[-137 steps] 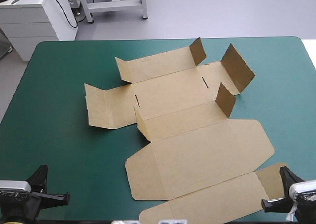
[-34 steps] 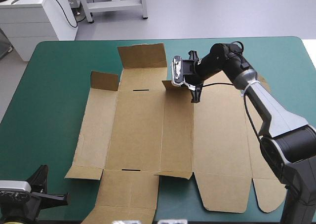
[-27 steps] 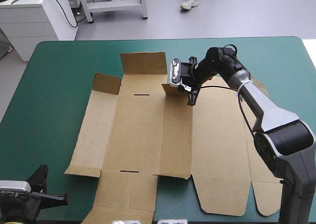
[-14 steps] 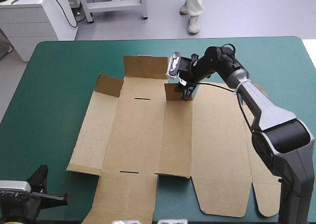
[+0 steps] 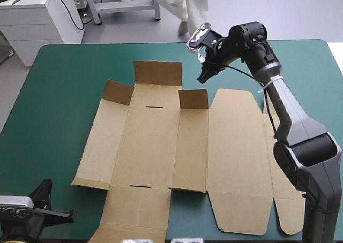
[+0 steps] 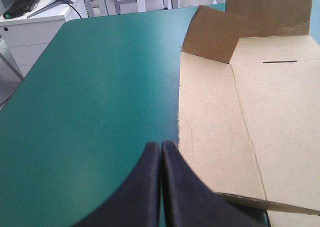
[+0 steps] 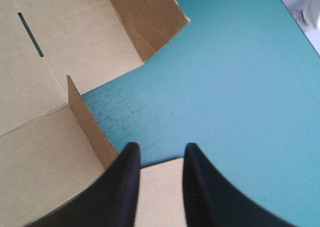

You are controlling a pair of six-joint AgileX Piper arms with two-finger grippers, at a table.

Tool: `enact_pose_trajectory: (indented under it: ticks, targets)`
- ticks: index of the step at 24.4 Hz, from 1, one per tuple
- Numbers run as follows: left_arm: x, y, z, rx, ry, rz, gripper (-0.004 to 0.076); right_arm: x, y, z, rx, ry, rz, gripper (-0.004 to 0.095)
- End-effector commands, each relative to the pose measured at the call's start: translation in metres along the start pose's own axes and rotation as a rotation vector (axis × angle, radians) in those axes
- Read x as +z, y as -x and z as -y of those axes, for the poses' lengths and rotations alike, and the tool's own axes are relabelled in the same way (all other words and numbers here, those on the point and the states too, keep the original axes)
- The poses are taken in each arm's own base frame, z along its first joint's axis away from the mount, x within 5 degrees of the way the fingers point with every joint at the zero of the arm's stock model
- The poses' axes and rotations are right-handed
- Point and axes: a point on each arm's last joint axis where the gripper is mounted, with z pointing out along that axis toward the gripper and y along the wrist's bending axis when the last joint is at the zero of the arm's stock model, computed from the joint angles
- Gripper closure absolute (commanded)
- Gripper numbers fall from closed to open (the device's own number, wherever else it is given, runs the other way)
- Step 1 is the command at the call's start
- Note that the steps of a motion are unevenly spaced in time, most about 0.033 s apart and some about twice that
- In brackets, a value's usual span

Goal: Fold the box

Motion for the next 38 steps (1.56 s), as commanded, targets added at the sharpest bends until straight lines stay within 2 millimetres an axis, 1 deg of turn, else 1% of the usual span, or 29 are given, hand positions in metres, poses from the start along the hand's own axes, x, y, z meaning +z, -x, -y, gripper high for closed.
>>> enact_pose_trajectory:
  ticks: [1, 4, 6, 9, 13, 14, 15, 16, 17, 18, 19, 20, 21, 22, 23, 25, 27, 29, 30, 33, 35, 38]
  targets:
    - [-0.005, 0.012, -0.001, -0.008, 0.004, 0.106, 0.0731, -0.051, 0.006, 0.004, 0.194, -0.090, 0.055, 0.0913]
    - [-0.005, 0.012, -0.001, -0.008, 0.004, 0.106, 0.0731, -0.064, 0.005, 0.006, 0.366, -0.130, 0.069, 0.0907]
    - [-0.006, 0.013, -0.001, -0.008, 0.004, 0.110, 0.0731, -0.073, 0.004, 0.007, 0.420, -0.156, 0.081, 0.0907]
    - [-0.006, 0.014, -0.001, -0.008, 0.006, 0.122, 0.0731, -0.087, 0.002, 0.006, 0.459, -0.186, 0.095, 0.0908]
    - [-0.005, 0.019, -0.001, -0.008, 0.005, 0.114, 0.0731, -0.098, -0.007, 0.000, 0.474, -0.193, 0.072, 0.0908]
    - [-0.004, 0.027, -0.002, -0.008, 0.005, 0.106, 0.0731, -0.100, -0.017, -0.004, 0.474, -0.199, 0.033, 0.0908]
    - [-0.002, 0.031, -0.002, -0.009, 0.004, 0.096, 0.0731, -0.098, -0.023, -0.006, 0.478, -0.200, 0.006, 0.0908]
    - [0.000, 0.043, -0.003, -0.009, 0.003, 0.083, 0.0731, -0.100, -0.036, -0.012, 0.485, -0.217, -0.030, 0.0908]
    - [0.001, 0.049, -0.004, -0.009, 0.002, 0.077, 0.0731, -0.101, -0.041, -0.014, 0.489, -0.222, -0.038, 0.0908]
    - [0.005, 0.063, -0.005, -0.010, 0.001, 0.059, 0.0731, -0.108, -0.052, -0.022, 0.498, -0.232, -0.038, 0.0910]
    - [0.008, 0.069, -0.006, -0.010, 0.000, 0.051, 0.0731, -0.115, -0.057, -0.026, 0.502, -0.236, -0.023, 0.0910]
    - [0.016, 0.084, -0.008, -0.011, -0.002, 0.024, 0.0731, -0.124, -0.070, -0.035, 0.520, -0.239, -0.008, 0.0910]
    - [0.021, 0.091, -0.008, -0.012, -0.003, 0.009, 0.0731, -0.126, -0.076, -0.040, 0.534, -0.237, -0.011, 0.0910]
    - [0.034, 0.104, -0.010, -0.013, -0.007, -0.034, 0.0731, -0.136, -0.091, -0.051, 0.547, -0.236, -0.011, 0.0910]
    - [0.045, 0.113, -0.011, -0.015, -0.010, -0.071, 0.0731, -0.142, -0.102, -0.059, 0.557, -0.236, -0.008, 0.0910]
    - [0.066, 0.124, -0.013, -0.017, -0.017, -0.140, 0.0731, -0.157, -0.126, -0.075, 0.571, -0.257, 0.015, 0.0910]
    - [0.089, 0.129, -0.014, -0.021, -0.028, -0.238, 0.0731, -0.174, -0.151, -0.092, 0.616, -0.288, 0.064, 0.0910]
    - [0.112, 0.125, -0.014, -0.016, -0.043, -0.367, 0.0731, -0.183, -0.176, -0.109, 0.634, -0.295, 0.087, 0.0910]
    - [0.121, 0.122, -0.014, -0.010, -0.045, -0.411, 0.0731, -0.186, -0.184, -0.114, 0.634, -0.297, 0.095, 0.0910]
    - [0.148, 0.110, -0.015, -0.011, -0.059, -0.555, 0.0722, -0.194, -0.203, -0.128, 0.633, -0.303, 0.121, 0.0910]
    - [0.165, 0.101, -0.012, 0.005, -0.101, -0.666, 0.0703, -0.199, -0.214, -0.136, 0.635, -0.307, 0.137, 0.0910]
    - [0.186, 0.090, -0.010, 0.009, -0.166, -0.786, 0.0705, -0.203, -0.231, -0.146, 0.658, -0.313, 0.145, 0.0910]
